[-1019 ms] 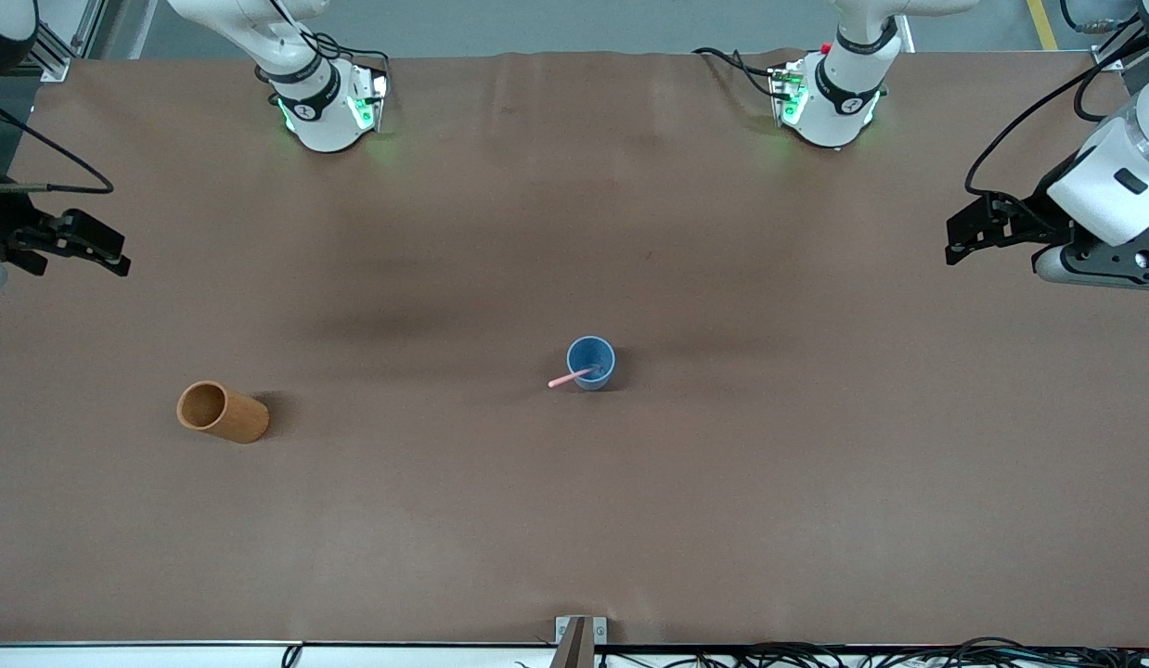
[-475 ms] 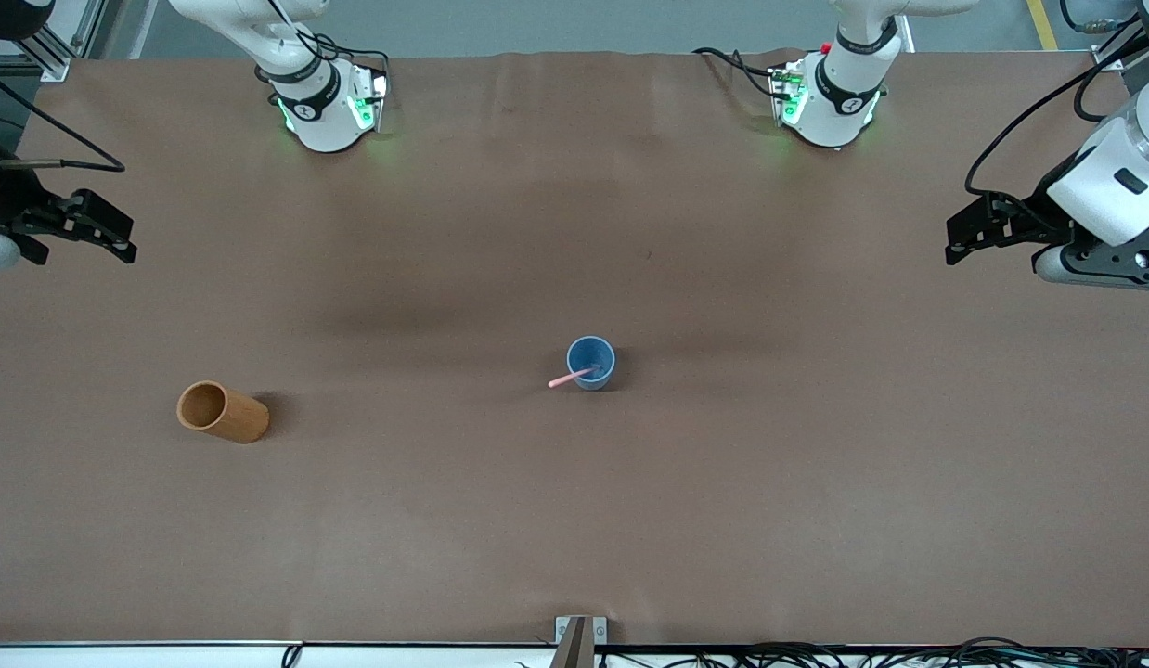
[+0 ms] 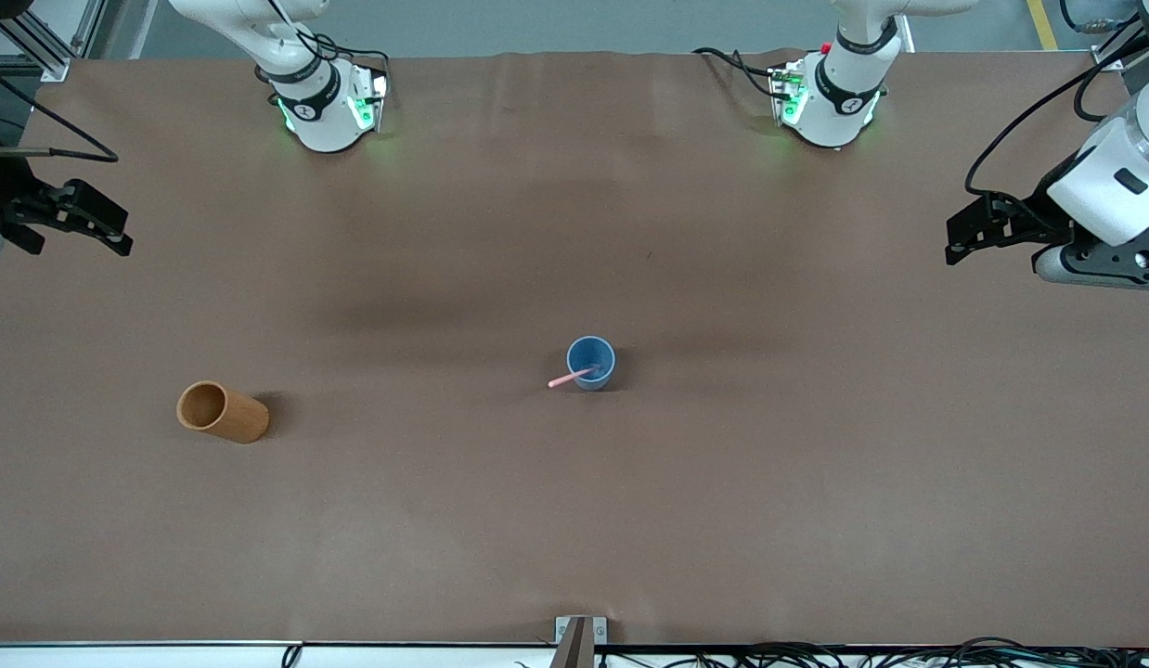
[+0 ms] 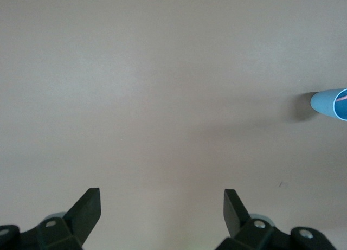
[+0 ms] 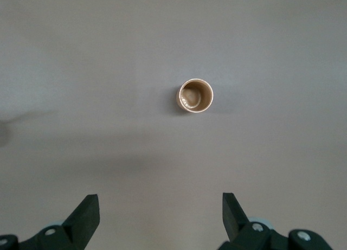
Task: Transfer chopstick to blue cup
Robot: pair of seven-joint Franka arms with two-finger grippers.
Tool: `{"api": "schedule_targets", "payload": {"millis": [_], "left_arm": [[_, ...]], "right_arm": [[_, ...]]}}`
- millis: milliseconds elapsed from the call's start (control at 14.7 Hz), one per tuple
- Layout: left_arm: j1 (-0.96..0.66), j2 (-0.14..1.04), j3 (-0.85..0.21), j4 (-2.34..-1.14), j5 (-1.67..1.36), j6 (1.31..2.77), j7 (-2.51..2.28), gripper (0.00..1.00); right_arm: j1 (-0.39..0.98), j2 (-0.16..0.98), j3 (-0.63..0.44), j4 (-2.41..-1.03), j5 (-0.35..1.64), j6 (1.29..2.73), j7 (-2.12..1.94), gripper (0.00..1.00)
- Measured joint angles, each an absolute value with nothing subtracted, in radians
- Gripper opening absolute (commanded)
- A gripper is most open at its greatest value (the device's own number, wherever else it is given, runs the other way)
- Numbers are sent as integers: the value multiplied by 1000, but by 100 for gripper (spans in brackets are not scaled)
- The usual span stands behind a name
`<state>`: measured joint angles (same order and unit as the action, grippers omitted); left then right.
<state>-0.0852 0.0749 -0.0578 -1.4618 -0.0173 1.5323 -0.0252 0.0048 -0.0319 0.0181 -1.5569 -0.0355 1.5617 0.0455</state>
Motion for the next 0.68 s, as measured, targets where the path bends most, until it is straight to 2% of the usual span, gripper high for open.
{"api": "schedule_targets", "payload": {"millis": [679], "left_arm": [[-85, 75, -58, -1462, -17, 1532, -25, 100]], "right_arm": [[5, -28, 18, -1557, -25, 1548, 69, 100]]}}
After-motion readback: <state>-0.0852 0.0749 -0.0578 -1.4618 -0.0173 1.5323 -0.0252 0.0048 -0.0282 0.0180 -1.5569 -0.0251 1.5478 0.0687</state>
